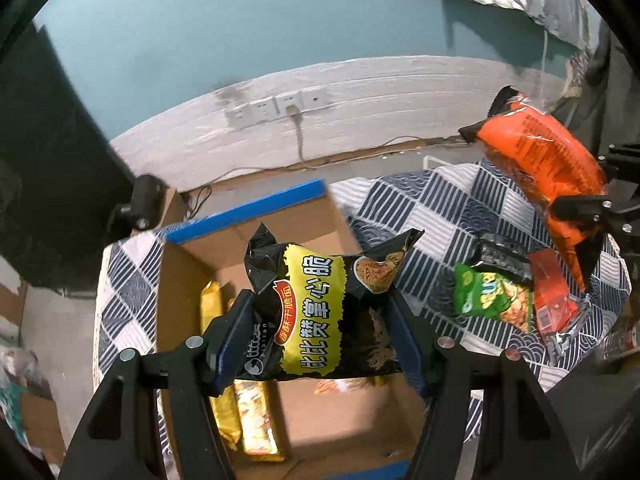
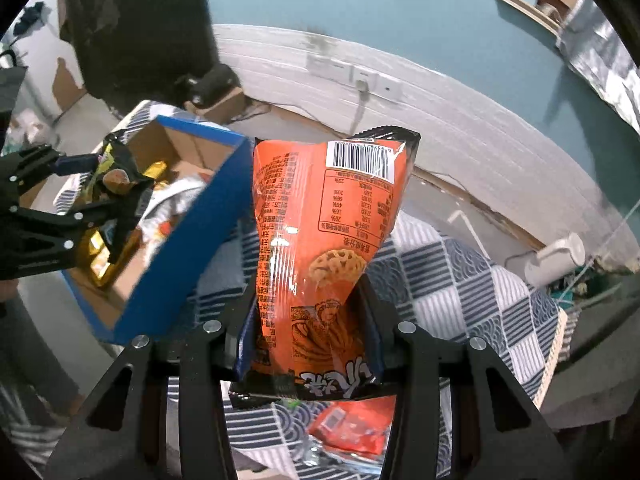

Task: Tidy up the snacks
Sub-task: 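Lift both held bags and carry them over the cardboard box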

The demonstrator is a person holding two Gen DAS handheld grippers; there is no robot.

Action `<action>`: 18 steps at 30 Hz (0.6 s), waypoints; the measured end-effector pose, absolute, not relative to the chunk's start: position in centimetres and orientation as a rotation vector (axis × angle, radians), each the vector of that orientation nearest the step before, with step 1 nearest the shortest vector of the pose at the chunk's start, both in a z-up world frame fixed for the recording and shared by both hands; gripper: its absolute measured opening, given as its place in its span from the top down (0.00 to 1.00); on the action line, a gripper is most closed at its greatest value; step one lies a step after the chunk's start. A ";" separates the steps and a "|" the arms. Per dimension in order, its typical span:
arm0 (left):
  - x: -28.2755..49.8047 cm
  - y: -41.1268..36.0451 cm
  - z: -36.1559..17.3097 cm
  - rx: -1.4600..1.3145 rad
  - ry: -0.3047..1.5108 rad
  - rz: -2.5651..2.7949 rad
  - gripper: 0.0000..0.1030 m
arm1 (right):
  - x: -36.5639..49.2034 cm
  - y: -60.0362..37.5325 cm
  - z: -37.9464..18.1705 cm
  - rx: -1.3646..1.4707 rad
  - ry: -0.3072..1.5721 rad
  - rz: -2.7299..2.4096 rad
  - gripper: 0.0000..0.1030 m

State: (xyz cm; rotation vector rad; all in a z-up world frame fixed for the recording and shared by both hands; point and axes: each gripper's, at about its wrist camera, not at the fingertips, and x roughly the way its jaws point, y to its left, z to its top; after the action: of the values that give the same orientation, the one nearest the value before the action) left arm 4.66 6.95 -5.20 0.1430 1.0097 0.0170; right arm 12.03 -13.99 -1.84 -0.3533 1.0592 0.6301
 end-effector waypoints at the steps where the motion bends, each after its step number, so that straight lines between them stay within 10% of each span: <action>1: 4.5 7.4 -5.2 0.143 1.010 0.025 0.35 | 11.9 -13.6 -1.8 -0.355 1.059 0.637 0.59; 18: 2.1 14.8 -7.9 0.035 1.058 0.118 0.35 | 10.5 -3.2 -3.3 -0.388 1.113 0.779 0.59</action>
State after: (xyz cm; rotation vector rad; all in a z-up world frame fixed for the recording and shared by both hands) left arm 2.08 14.79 -7.90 0.0352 1.0576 0.1184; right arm 10.51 -3.20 -3.26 -0.3876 1.1134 0.7789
